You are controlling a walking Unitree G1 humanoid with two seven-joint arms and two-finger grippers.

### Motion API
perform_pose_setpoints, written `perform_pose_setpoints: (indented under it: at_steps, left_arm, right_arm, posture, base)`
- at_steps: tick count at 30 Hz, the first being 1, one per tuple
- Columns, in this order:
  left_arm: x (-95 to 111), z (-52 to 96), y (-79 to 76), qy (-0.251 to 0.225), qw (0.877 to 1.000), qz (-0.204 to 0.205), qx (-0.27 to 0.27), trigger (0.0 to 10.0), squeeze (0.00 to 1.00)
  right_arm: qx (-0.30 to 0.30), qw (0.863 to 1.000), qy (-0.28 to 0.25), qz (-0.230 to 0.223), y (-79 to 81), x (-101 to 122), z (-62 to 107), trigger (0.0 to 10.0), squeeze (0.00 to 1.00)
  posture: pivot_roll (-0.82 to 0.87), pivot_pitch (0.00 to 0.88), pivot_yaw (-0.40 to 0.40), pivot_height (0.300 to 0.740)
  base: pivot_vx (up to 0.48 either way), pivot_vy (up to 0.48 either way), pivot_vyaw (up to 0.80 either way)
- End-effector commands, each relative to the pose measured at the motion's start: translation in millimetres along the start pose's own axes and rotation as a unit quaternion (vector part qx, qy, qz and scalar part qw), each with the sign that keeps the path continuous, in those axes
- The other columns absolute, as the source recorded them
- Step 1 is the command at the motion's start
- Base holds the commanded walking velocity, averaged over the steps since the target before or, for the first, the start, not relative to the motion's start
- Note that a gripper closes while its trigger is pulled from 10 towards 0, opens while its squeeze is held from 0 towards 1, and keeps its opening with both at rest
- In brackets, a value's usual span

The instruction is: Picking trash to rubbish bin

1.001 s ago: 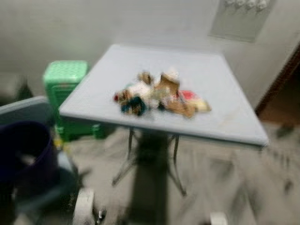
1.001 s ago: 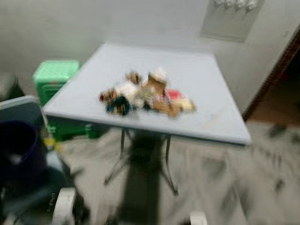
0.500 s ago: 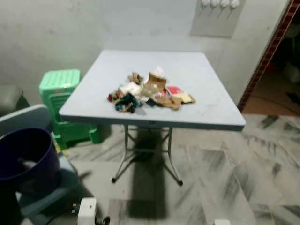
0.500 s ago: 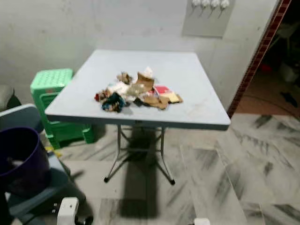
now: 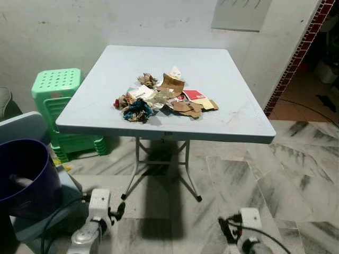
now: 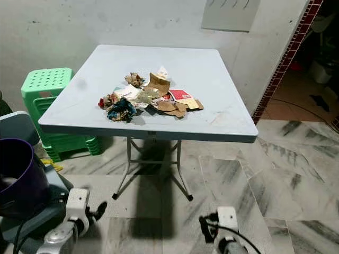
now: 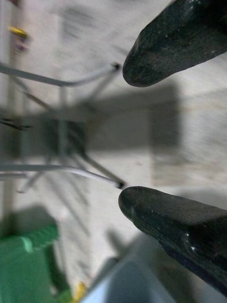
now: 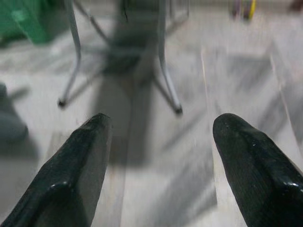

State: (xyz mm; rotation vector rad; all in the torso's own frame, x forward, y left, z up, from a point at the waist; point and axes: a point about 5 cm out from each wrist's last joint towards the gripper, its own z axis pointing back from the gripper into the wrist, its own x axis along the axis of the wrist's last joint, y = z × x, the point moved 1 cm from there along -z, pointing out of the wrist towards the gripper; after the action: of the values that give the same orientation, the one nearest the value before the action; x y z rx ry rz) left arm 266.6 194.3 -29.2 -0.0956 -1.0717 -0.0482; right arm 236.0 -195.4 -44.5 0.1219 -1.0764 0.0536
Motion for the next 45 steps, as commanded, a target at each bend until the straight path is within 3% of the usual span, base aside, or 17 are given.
perform_pose_setpoints:
  at_steps: [1, 2, 3, 5, 7, 8, 9, 11, 14, 17, 18, 19, 23, 24, 25, 35, 45]
  left_arm:
    - [22, -5.4, 2.3, -0.045, 0.999, 0.005, -0.001, 10.0, 0.00]
    - [32, -7.5, 2.6, -0.064, 0.998, 0.004, -0.003, 10.0, 0.00]
    - [42, -9.3, 3.5, -0.082, 0.997, 0.008, -0.004, 10.0, 0.00]
    - [55, -10.0, 4.0, -0.109, 0.994, 0.012, -0.017, 10.0, 0.00]
    - [62, -10.4, 3.6, -0.122, 0.992, 0.014, -0.023, 10.0, 0.77]
    - [66, -10.6, 2.2, -0.128, 0.991, 0.014, -0.028, 10.0, 0.77]
    - [70, -10.2, 0.1, -0.139, 0.990, 0.012, -0.036, 10.0, 0.36]
    - [79, -9.5, -2.8, -0.160, 0.986, -0.007, -0.041, 10.0, 0.00]
    - [89, -10.0, -6.0, -0.176, 0.983, 0.005, -0.056, 10.0, 0.00]
    - [106, -8.6, -10.7, -0.203, 0.977, -0.004, -0.073, 10.0, 1.00]
    - [112, -8.4, -12.0, -0.208, 0.975, -0.009, -0.079, 10.0, 1.00]
    - [120, -8.4, -13.3, -0.213, 0.973, -0.029, -0.082, 10.0, 0.00]
    - [132, -9.3, -14.2, -0.213, 0.972, -0.049, -0.083, 10.0, 0.00]
    - [134, -9.5, -14.2, -0.210, 0.973, -0.045, -0.085, 10.0, 0.00]
    - [138, -9.1, -14.8, -0.205, 0.974, -0.040, -0.092, 10.0, 0.00]
    - [159, -2.7, -19.4, -0.235, 0.963, -0.108, -0.072, 10.0, 0.00]
    - [159, -0.5, -27.0, -0.228, 0.969, -0.051, -0.082, 10.0, 0.00]
  right_arm:
    - [-0.004, 0.999, -0.046, 0.005, -5.5, 22, -5.5, 10.0, 0.00]
    - [-0.003, 0.997, -0.070, 0.016, -6.6, 34, -8.1, 10.0, 0.30]
    - [-0.016, 0.995, -0.086, 0.043, -9.5, 45, -10.8, 10.0, 1.00]
    - [-0.017, 0.990, -0.126, 0.058, -10.6, 63, -11.9, 10.0, 1.00]
    - [-0.010, 0.985, -0.157, 0.066, -8.7, 75, -11.4, 10.0, 1.00]
    - [-0.008, 0.983, -0.174, 0.064, -8.0, 82, -10.7, 10.0, 1.00]
    - [-0.009, 0.979, -0.192, 0.064, -7.8, 89, -9.4, 10.0, 1.00]
    - [-0.004, 0.974, -0.220, 0.058, -6.2, 102, -7.6, 10.0, 1.00]
    - [0.006, 0.965, -0.256, 0.054, -1.8, 119, -5.1, 10.0, 1.00]
    - [0.019, 0.955, -0.287, 0.065, 4.5, 138, -1.9, 10.0, 1.00]
    - [0.022, 0.953, -0.296, 0.068, 6.3, 143, -0.9, 10.0, 1.00]
    - [0.016, 0.949, -0.305, 0.077, 6.8, 151, -0.2, 10.0, 1.00]
    - [0.019, 0.948, -0.309, 0.071, 7.8, 162, 0.1, 10.0, 1.00]
    - [0.026, 0.947, -0.313, 0.061, 8.7, 164, 1.2, 10.0, 0.75]
    - [0.036, 0.946, -0.318, 0.049, 10.8, 169, 2.9, 10.0, 0.00]
    - [0.064, 0.933, -0.346, 0.072, 25.9, 199, 11.0, 10.0, 0.00]
    - [0.063, 0.935, -0.342, 0.072, 30.0, 203, 15.1, 10.0, 0.00]
  posture:
    - [-0.02, 0.000, -0.053, 0.740]
    - [-0.02, 0.000, -0.052, 0.740]
    - [-0.02, 0.000, -0.052, 0.740]
    - [-0.02, 0.000, -0.050, 0.740]
    - [-0.02, 0.000, -0.045, 0.740]
    - [-0.02, 0.000, -0.045, 0.740]
    - [-0.02, 0.000, -0.044, 0.740]
    - [-0.02, 0.000, -0.045, 0.740]
    - [-0.02, 0.000, -0.044, 0.740]
    - [-0.02, 0.000, -0.040, 0.740]
    - [-0.02, 0.000, -0.038, 0.740]
    - [-0.02, 0.000, -0.037, 0.740]
    - [-0.02, 0.000, -0.033, 0.740]
    - [-0.02, 0.000, -0.030, 0.740]
    - [-0.02, 0.000, -0.026, 0.740]
    - [-0.02, 0.000, -0.018, 0.740]
    - [-0.02, 0.000, -0.028, 0.740]
  base:
    - [0.000, 0.000, 0.00]
    - [0.000, 0.000, 0.00]
    - [0.000, 0.000, 0.00]
    - [0.000, 0.000, 0.00]
    - [0.000, 0.000, 0.00]
    - [0.000, 0.000, 0.00]
    - [0.000, 0.000, 0.00]
    - [0.000, 0.000, 0.00]
    - [0.000, 0.000, 0.00]
    - [0.000, 0.000, 0.00]
    - [0.000, 0.000, 0.00]
    - [0.000, 0.000, 0.00]
    - [0.000, 0.000, 0.00]
    - [0.000, 0.000, 0.00]
    - [0.000, 0.000, 0.00]
    - [0.000, 0.000, 0.00]
    - [0.000, 0.000, 0.00]
